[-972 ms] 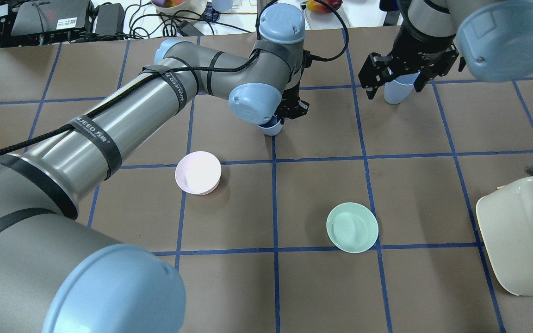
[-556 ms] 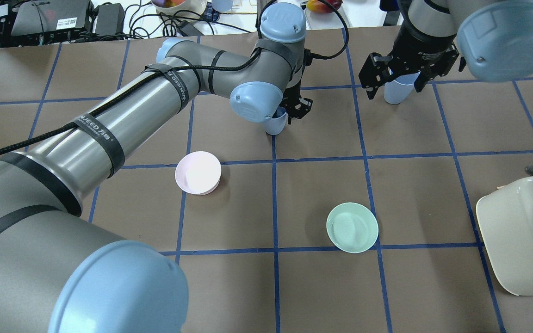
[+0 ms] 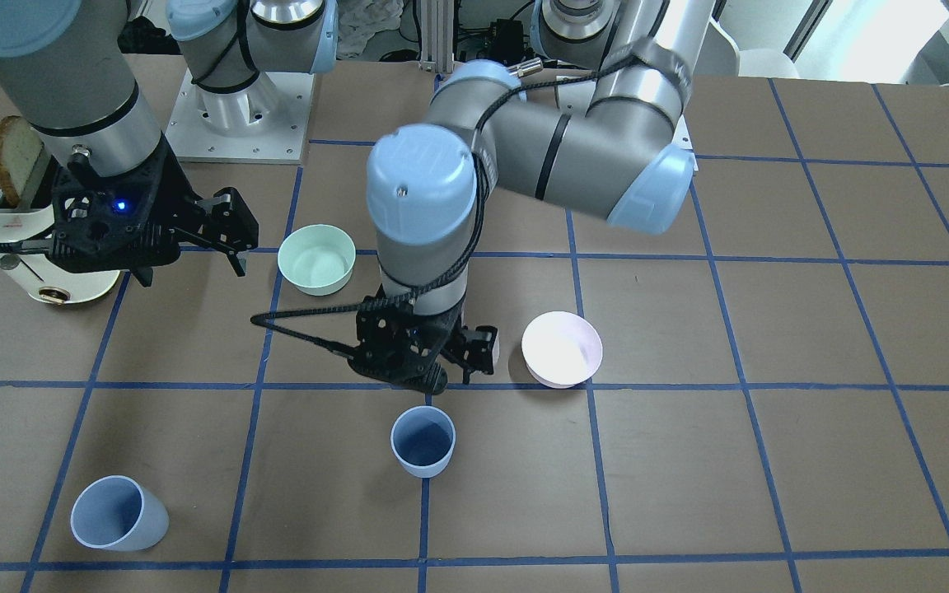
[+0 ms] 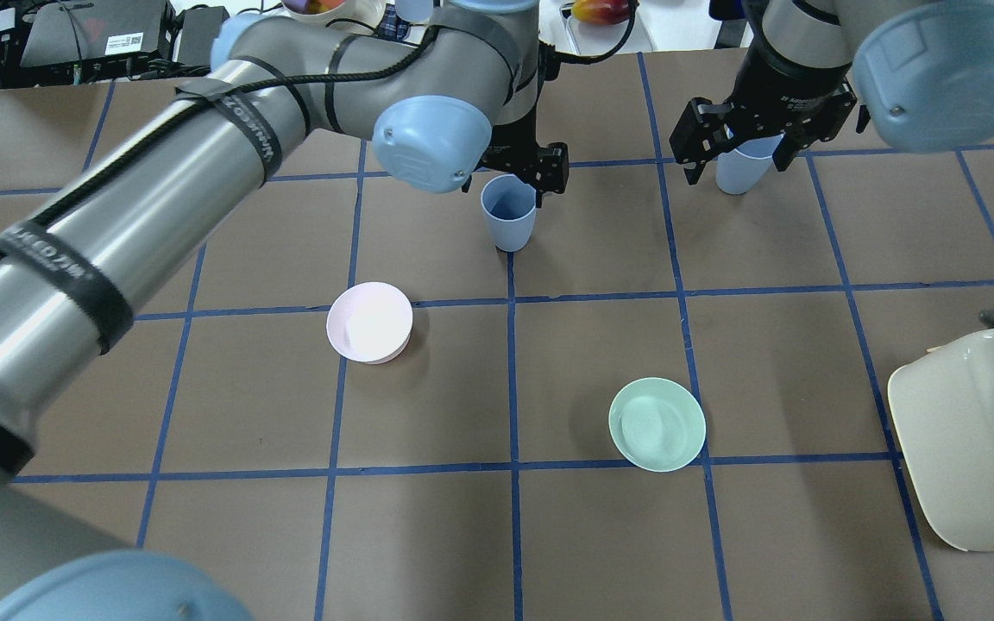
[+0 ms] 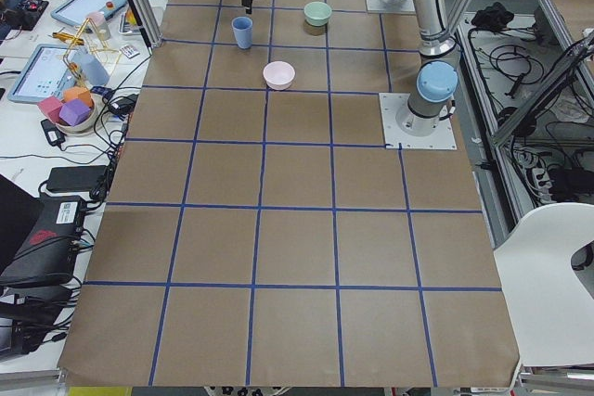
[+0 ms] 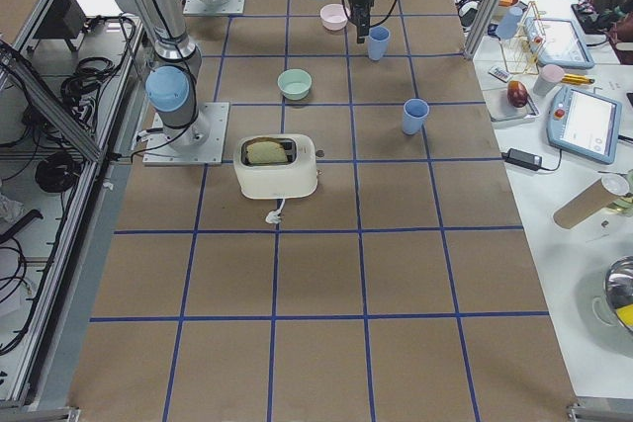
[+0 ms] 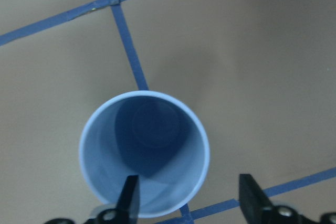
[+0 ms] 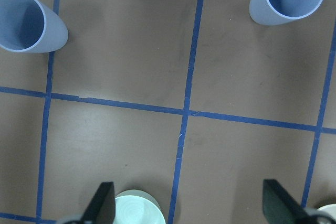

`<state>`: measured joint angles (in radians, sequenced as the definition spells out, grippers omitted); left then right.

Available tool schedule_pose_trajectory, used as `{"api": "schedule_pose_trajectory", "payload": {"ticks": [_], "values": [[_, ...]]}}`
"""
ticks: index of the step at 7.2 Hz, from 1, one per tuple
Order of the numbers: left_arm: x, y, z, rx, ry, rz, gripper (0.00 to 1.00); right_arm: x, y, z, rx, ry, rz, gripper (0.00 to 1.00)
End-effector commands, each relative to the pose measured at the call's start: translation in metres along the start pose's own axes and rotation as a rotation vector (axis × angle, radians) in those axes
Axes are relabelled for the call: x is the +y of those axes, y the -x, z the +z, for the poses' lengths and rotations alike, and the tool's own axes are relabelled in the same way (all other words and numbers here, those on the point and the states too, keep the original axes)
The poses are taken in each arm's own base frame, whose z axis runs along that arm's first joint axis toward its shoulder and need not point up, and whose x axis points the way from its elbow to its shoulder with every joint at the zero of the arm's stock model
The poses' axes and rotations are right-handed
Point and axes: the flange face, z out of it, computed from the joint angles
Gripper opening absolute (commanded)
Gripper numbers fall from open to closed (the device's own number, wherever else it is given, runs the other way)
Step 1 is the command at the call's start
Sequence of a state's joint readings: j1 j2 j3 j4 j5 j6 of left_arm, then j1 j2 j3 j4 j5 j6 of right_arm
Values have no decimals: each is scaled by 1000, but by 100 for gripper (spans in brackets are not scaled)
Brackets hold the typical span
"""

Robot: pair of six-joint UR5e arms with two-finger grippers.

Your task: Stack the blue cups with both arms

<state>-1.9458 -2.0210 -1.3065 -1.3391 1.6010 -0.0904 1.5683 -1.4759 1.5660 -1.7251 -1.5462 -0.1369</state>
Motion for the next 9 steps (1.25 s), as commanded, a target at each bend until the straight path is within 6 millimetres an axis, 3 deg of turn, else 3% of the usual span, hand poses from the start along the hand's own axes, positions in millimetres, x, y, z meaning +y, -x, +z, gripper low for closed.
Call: {"api": "schedule_pose_trajectory", "payload": {"ticks": [1,2,3,4,6,8,9], "values": [[56,13,-96,5,-10,-7,100,-2,0,-3,1,-19,-1,100],[73,25,-116,1,-28,-26,100,-3,0,-4,1,-22,-1,100],[90,66,-108,-8,40,-92,100,-5,-1,-6,3,-31,-1,100],[127,81,-112,-16,76,-124,100,-10,-2,-11,8,-68,-2,100],[167,84,-93,-16,62,-138,100,-32,-8,-10,23,-95,2,100],[167,110,-99,10,-4,-184,100,-85,-31,-23,33,-108,23,100],[153,138,-112,40,-25,-239,100,-106,-46,-14,29,-81,30,100]]}}
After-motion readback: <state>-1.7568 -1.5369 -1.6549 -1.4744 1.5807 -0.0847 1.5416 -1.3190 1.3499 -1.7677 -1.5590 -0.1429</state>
